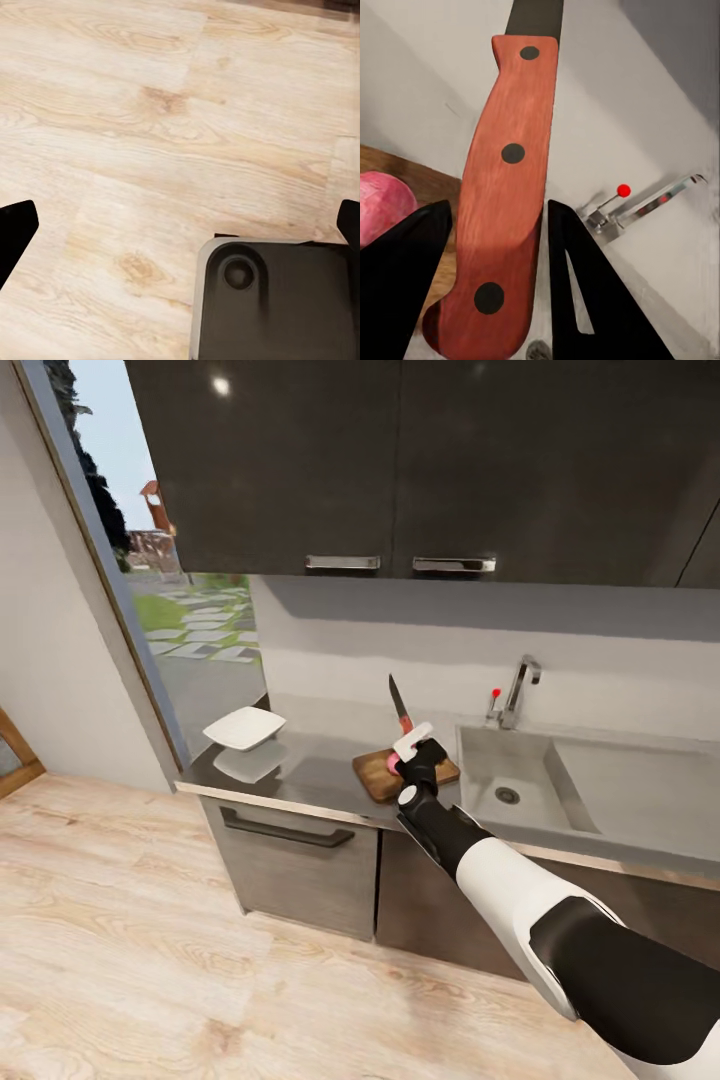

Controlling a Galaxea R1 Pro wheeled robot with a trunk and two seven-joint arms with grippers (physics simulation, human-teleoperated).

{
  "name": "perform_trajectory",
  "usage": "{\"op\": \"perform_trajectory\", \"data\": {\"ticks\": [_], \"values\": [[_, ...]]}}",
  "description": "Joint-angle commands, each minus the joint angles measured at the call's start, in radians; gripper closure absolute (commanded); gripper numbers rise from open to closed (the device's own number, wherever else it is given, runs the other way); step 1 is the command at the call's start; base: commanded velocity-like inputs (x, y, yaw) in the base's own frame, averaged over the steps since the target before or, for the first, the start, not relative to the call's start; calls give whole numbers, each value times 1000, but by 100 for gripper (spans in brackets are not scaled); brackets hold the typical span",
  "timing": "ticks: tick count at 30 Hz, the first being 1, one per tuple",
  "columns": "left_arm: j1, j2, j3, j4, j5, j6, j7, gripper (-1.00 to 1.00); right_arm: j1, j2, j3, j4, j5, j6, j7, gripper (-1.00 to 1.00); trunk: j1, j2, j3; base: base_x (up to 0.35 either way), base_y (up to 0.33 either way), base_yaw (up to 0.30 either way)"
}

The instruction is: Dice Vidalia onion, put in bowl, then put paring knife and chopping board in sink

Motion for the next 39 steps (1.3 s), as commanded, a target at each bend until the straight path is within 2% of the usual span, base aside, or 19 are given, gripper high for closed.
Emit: {"op": "perform_trajectory", "data": {"ticks": [1, 2, 3, 5, 14, 16, 20, 25, 33, 35, 39], "values": [[0, 1, -9, -2, 10, -1, 4, -100, -1, 0, 5, 3, 25, 12, -4, 100, 1, -2, -2, 0, -68, 3], [0, 1, -9, -2, 10, -1, 3, -100, -1, 0, 5, 6, 57, 20, -4, 100, 1, -2, -2, 0, -102, 3], [0, 1, -9, -2, 10, -1, 3, -100, -1, 0, 4, 10, 113, 48, -5, 100, 1, -2, -2, 0, -254, 1], [0, 1, -9, -2, 10, -1, 3, -100, -1, 0, 4, 15, 125, 61, -4, 100, 1, -2, -2, 0, -270, 0], [0, 0, -9, 11, 9, -1, 3, -100, -1, 0, 6, 56, 133, 72, -1, 100, 1, -2, -2, 0, -257, 0], [0, -7, -10, 12, 9, -1, 3, -100, -1, 0, 10, 77, 133, 73, 2, 100, 1, -2, -2, 0, -222, 0], [0, -8, -10, 12, 10, -1, 3, -100, -1, 0, 52, 93, 133, 82, 4, 100, 1, -2, -2, 0, -68, 0], [0, -8, -10, 12, 10, -1, 3, -100, -1, 0, 117, 97, 133, 137, 25, 100, 1, -2, -2, 0, -12, 0], [0, -8, -10, 12, 10, -1, 3, -100, -1, 0, 155, 95, 133, 153, 59, 100, 1, -2, -2, 0, -1, 0], [0, -8, -10, 12, 10, -1, 2, -100, -1, 0, 186, 92, 133, 153, 113, 100, 1, -2, -2, 67, 76, 0], [-5, -8, -10, 12, 10, -1, 2, -100, 0, 0, 204, 86, 133, 148, 209, 100, 1, -2, -2, 118, 169, 0]]}}
